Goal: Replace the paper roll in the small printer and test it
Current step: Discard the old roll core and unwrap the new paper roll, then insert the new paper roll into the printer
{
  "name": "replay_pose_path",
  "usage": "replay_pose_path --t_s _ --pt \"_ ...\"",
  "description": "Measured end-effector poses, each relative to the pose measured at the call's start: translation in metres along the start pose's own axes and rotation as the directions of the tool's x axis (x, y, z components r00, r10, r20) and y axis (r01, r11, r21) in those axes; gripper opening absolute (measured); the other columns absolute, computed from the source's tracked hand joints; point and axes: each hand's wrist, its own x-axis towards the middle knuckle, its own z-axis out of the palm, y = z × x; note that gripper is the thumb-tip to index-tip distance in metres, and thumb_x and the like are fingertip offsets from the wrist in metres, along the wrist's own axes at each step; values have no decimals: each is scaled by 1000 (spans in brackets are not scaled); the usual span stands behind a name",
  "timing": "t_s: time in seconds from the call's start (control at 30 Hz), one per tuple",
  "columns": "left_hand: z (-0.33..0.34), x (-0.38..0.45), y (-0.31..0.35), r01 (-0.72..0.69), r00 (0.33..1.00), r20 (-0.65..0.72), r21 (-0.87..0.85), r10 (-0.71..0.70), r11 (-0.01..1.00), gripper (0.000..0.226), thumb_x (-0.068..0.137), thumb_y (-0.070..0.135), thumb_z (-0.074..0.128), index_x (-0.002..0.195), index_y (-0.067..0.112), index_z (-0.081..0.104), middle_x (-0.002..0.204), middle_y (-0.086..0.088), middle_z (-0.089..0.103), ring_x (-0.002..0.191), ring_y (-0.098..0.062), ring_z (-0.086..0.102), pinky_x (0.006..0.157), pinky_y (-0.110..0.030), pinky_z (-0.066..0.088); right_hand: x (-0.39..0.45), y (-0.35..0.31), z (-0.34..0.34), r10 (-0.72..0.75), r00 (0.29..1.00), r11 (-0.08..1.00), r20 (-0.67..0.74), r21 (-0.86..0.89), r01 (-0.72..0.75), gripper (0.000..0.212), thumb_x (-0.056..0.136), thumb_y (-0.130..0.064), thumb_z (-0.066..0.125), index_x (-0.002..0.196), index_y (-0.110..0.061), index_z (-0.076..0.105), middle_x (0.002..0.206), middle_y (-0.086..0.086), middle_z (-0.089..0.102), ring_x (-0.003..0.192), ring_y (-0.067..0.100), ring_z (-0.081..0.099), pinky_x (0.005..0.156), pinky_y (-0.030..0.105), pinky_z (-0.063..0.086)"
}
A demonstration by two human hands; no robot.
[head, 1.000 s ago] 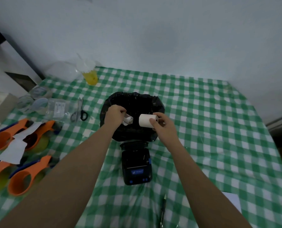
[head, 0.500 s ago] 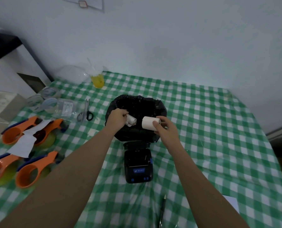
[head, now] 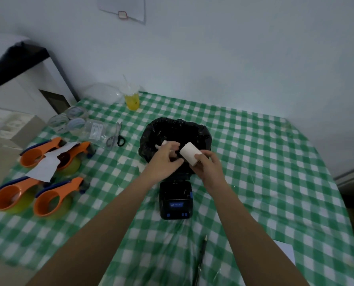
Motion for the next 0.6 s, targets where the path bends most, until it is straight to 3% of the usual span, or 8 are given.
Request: replay_pose_path --t_s 0.07,0.13,0.27,0.33,0.47,0.6 --pt "10 -18 1 2 1000 15 -7 -2 1000 61 81 23 69 132 16 36 135 -1 40 108 -11 49 92 -31 47 -9 2 1 35 999 999 20 22 -35 11 85 -5 57 90 -13 50 110 15 54 101 33 57 71 33 54" --pt "16 -33 2 23 1000 9 -35 -22 999 70 77 27 73 134 16 32 134 -2 39 107 -14 51 92 -32 48 -19 4 1 52 997 998 52 39 -54 16 86 -2 54 80 -15 46 94 11 53 83 27 56 61 31 48" --pt "22 -51 6 -25 999 -35 -84 22 996 65 77 27 74 130 20 36 134 -4 46 99 -14 57 79 -22 49 -39 8 -3 68 985 994 160 77 -82 19 86 -2 56 77 -15 44 78 6 51 63 18 51 59 29 46" --pt "25 -58 5 -49 996 -72 -85 43 995 64 78 25 72 131 20 37 135 -6 43 97 -14 58 76 -20 49 -47 13 -7 39 976 998 215 46 -50 19 85 -5 60 82 -15 45 81 7 54 64 18 53 64 29 47" --pt "33 -72 -1 -70 990 -123 -38 65 997 76 74 36 74 138 22 34 138 -6 36 114 -21 53 96 -39 51 -62 21 -15 -10 969 999 246 41 0 12 91 -23 57 89 -15 49 85 5 59 74 16 57 69 23 50" --pt "39 -78 -5 -57 979 -195 37 63 998 78 69 48 73 135 24 38 136 -8 40 122 -27 44 101 -49 45 -73 30 -20 -74 972 992 224 -79 94 19 97 -27 46 86 -15 56 97 11 59 92 19 58 78 22 51"
